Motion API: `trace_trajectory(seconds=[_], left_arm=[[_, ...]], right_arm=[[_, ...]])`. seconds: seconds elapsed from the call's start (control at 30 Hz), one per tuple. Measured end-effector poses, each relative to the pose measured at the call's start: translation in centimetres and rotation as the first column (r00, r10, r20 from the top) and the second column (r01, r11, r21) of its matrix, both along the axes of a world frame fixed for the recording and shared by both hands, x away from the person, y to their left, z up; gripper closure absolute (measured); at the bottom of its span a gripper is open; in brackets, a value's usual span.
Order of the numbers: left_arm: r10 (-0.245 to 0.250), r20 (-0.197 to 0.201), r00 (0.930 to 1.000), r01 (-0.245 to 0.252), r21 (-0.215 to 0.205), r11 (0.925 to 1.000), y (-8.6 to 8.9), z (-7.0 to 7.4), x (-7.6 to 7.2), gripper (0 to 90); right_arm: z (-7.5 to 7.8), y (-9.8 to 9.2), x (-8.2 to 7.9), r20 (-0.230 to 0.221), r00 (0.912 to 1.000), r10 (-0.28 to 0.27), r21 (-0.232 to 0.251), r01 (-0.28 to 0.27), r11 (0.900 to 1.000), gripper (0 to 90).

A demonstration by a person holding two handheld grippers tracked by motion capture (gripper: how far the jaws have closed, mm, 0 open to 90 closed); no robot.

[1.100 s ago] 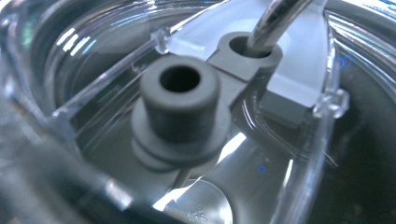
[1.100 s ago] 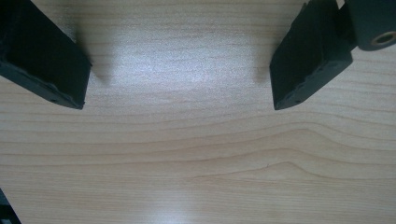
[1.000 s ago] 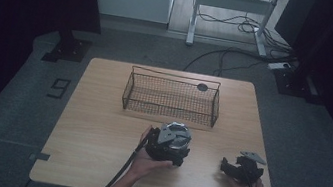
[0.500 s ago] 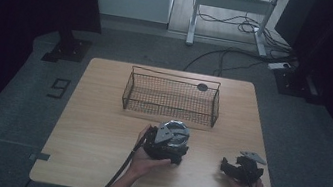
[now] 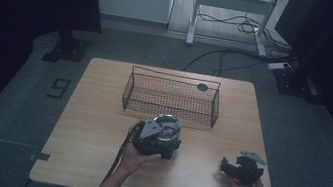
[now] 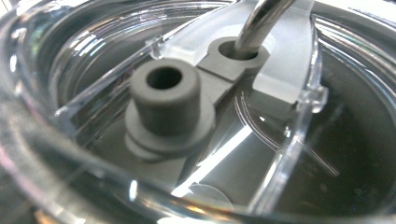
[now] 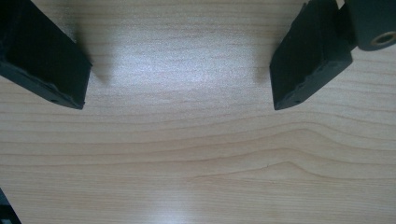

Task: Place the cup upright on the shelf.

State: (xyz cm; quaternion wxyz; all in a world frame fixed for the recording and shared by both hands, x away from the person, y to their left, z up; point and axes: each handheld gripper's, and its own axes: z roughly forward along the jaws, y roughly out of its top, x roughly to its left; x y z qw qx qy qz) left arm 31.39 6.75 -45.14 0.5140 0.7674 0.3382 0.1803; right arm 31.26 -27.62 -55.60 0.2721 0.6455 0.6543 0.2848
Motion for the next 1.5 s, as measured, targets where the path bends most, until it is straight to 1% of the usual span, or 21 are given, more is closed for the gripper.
trace_trajectory(seconds=[0.17,0.33,0.5,0.67,0.83,0.93,1.1,1.17,1.37,1.5], left_arm=[[0.002,0.006,1.0,-0.002,0.003,1.0,0.4,0.4,-0.1,3.7],[0.012,0.006,0.9999,-0.012,-0.007,0.9999,0.9,0.7,0.0,3.7],[0.024,0.011,0.9997,-0.024,-0.006,0.9997,1.3,1.1,0.2,3.7],[0.032,0.009,0.9995,-0.032,-0.02,0.9993,1.7,1.7,0.5,3.7],[0.035,0.006,0.9994,-0.035,-0.012,0.9993,1.9,2.3,0.8,3.7],[0.039,0.008,0.9992,-0.038,-0.019,0.9991,2.1,2.6,1.0,3.7],[0.039,0.001,0.9993,-0.038,-0.028,0.9989,2.2,2.9,1.3,3.7],[0.039,0.005,0.9992,-0.039,-0.023,0.999,2.3,3.0,1.5,3.7],[0.043,0.006,0.9991,-0.042,-0.028,0.9987,2.3,3.3,1.8,3.7],[0.042,0.01,0.9991,-0.042,-0.02,0.9989,2.4,3.6,2.0,3.8]], right_arm=[[0.0,0.0,0.0,0.001,1.0,0.0,0.0,0.0,1.0,5.2],[0.0,0.0,0.0,0.001,1.0,-0.001,0.0,0.001,1.0,5.3],[0.0,0.0,0.0,0.002,1.0,-0.002,-0.001,0.002,1.0,5.5],[0.0,0.0,0.0,0.002,1.0,-0.002,-0.001,0.002,1.0,5.7],[0.0,0.0,0.0,0.004,1.0,-0.003,-0.001,0.003,1.0,5.9],[0.0,0.0,0.0,0.007,1.0,-0.005,-0.001,0.005,1.0,6.3],[0.0,0.0,0.0,0.007,0.9999,-0.007,0.0,0.007,1.0,6.5],[0.0,0.0,0.0,0.008,0.9999,-0.007,0.0,0.007,1.0,6.6],[0.0,0.0,0.0,0.006,1.0,-0.007,0.0,0.007,1.0,6.7],[0.0,-0.1,0.0,0.007,0.9999,-0.008,0.0,0.008,1.0,6.9]])
